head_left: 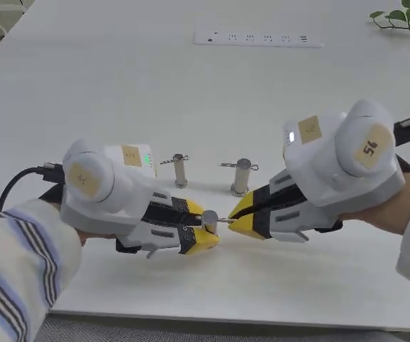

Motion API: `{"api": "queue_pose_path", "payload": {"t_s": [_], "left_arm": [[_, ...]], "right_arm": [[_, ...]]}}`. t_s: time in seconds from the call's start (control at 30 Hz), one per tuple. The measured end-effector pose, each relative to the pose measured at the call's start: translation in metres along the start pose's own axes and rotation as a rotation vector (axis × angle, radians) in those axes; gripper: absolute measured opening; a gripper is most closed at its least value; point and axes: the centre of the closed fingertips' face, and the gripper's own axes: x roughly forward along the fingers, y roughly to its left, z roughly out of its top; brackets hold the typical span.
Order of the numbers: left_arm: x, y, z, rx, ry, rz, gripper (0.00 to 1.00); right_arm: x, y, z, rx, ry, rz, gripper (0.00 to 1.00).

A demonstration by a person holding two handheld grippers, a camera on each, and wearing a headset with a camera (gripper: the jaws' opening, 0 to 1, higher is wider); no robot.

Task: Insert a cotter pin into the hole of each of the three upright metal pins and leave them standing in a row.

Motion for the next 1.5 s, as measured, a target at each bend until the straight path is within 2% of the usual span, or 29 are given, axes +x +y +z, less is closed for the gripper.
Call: {"api": "queue_pose_path", "payload": {"t_s": [0.33,0.67,0.87,0.97,1.2,1.33,1.5], "left_arm": [[0.003,0.000,-0.001,0.002,-0.002,-0.005,0.12],[0.004,0.000,-0.002,0.002,0.004,-0.005,0.13],[0.005,0.000,-0.003,0.002,0.004,-0.005,0.13],[0.005,0.000,-0.003,0.002,0.004,-0.007,0.13],[0.006,0.000,-0.004,0.004,0.007,-0.009,0.13],[0.006,0.000,-0.005,0.004,0.009,-0.009,0.13],[0.006,0.000,-0.006,0.004,0.014,-0.009,0.13]], "right_arm": [[0.004,0.003,0.011,0.009,-0.016,-0.010,0.04],[0.000,0.005,0.012,0.002,-0.010,-0.020,0.05],[-0.003,0.005,0.013,0.014,-0.028,-0.020,0.06],[-0.005,0.004,0.012,0.013,-0.033,-0.020,0.11],[-0.012,0.004,0.006,0.014,-0.023,-0.014,0.10],[-0.015,0.006,0.003,0.016,-0.013,-0.007,0.06],[-0.015,0.005,0.004,0.026,-0.025,-0.011,0.04]]}}
